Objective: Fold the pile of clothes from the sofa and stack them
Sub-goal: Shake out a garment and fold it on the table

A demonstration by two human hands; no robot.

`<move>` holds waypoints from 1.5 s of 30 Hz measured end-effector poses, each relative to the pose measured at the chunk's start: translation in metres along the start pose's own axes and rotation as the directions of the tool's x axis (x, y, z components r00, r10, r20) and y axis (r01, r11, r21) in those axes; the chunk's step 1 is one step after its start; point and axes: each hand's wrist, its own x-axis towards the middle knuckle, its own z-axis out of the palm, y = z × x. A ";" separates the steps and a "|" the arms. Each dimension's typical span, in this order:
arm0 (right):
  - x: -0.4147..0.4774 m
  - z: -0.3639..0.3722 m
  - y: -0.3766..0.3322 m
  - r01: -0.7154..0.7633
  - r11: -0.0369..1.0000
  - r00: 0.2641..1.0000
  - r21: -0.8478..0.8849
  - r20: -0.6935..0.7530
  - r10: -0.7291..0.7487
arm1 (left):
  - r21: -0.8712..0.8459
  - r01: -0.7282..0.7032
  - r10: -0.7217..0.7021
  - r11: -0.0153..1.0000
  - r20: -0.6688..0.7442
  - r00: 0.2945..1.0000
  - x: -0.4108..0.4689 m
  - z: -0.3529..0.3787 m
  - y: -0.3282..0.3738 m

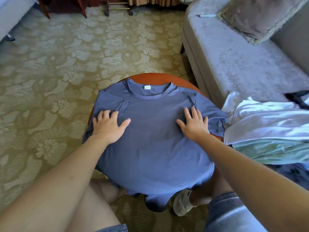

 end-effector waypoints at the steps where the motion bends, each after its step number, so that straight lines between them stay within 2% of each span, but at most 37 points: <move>1: 0.001 0.001 0.012 0.028 1.000 0.999 -0.009 0.018 -0.027 | 0.028 -0.005 0.005 1.000 -0.012 1.000 0.000 0.000 0.008; 6: 0.002 0.006 0.035 0.093 0.995 0.994 -0.040 -0.048 -0.095 | 0.102 -0.145 0.143 0.984 0.027 0.989 0.003 0.016 0.063; 11: 0.032 0.000 0.041 0.154 0.985 0.986 -0.074 -0.049 -0.158 | 0.095 -0.059 0.055 0.994 0.048 0.997 0.015 0.032 0.092; 14: 0.046 -0.009 0.052 0.141 0.990 0.987 -0.012 -0.076 -0.141 | 0.092 -0.023 0.020 0.995 0.033 0.999 0.023 0.032 0.098; 17: 0.037 -0.010 0.074 0.086 0.991 0.949 0.100 -0.312 -0.051 | 0.094 -0.012 0.010 0.995 0.019 1.000 0.026 0.031 0.102; 19: 0.024 -0.010 0.090 -0.013 0.952 0.908 0.307 -0.396 0.140 | 0.093 -0.010 0.008 0.996 0.021 1.000 0.025 0.030 0.103; 20: 0.019 -0.012 0.095 -0.077 0.894 0.902 0.441 -0.352 0.251 | 0.091 -0.008 0.006 0.996 0.021 1.000 0.025 0.030 0.103; 22: 0.015 -0.011 0.104 -0.235 0.720 0.914 0.653 -0.105 0.393 | 0.081 -0.003 0.001 0.997 0.022 1.000 0.025 0.029 0.103; 24: 0.015 -0.009 0.112 -0.365 0.580 0.909 0.728 0.143 0.392 | 0.081 -0.001 -0.002 0.997 0.041 0.999 0.024 0.027 0.104; 25: 0.015 -0.008 0.114 -0.396 0.547 0.904 0.738 0.209 0.372 | 0.088 -0.002 -0.003 0.996 0.061 0.998 0.024 0.025 0.104; 26: 0.016 -0.006 0.115 -0.400 0.534 0.905 0.744 0.229 0.360 | 0.094 -0.003 -0.006 0.996 0.093 0.996 0.026 0.023 0.104; 28: 0.017 -0.007 0.114 -0.355 0.531 0.914 0.769 0.167 0.369 | 0.079 -0.003 -0.008 0.997 0.129 0.992 0.028 0.015 0.104; 32: 0.019 -0.019 0.107 -0.243 0.514 0.918 0.823 0.023 0.397 | 0.065 0.001 0.002 0.998 -0.043 0.999 0.023 0.002 0.088; 34: 0.022 -0.020 0.107 -0.216 0.532 0.914 0.819 -0.021 0.404 | 0.089 0.015 -0.007 0.996 -0.095 0.996 0.020 -0.001 0.072; 38: 0.025 -0.030 0.094 -0.164 0.631 0.925 0.758 -0.104 0.365 | 0.075 0.117 -0.112 0.990 -0.075 0.991 0.013 -0.004 0.041; 40: 0.026 -0.040 0.081 -0.083 0.712 0.914 0.697 -0.231 0.333 | 0.072 0.154 -0.151 0.985 -0.046 0.987 0.010 -0.003 0.030; 42: 0.026 -0.049 0.063 0.008 0.873 0.877 0.487 -0.423 0.228 | 0.056 0.184 -0.184 0.981 -0.010 0.983 0.006 -0.001 0.024; 43: 0.024 -0.052 0.051 0.076 0.934 0.862 0.348 -0.494 0.114 | 0.042 0.200 -0.201 0.979 0.011 0.980 0.005 0.000 0.022; 44: 0.020 -0.055 0.038 0.141 0.969 0.871 0.205 -0.491 -0.023 | 0.028 0.217 -0.218 0.976 0.031 0.975 0.003 0.001 0.021; 45: 0.015 -0.054 0.024 0.188 0.981 0.905 0.058 -0.399 -0.150 | 0.018 0.230 -0.230 0.973 0.045 0.972 0.002 0.002 0.020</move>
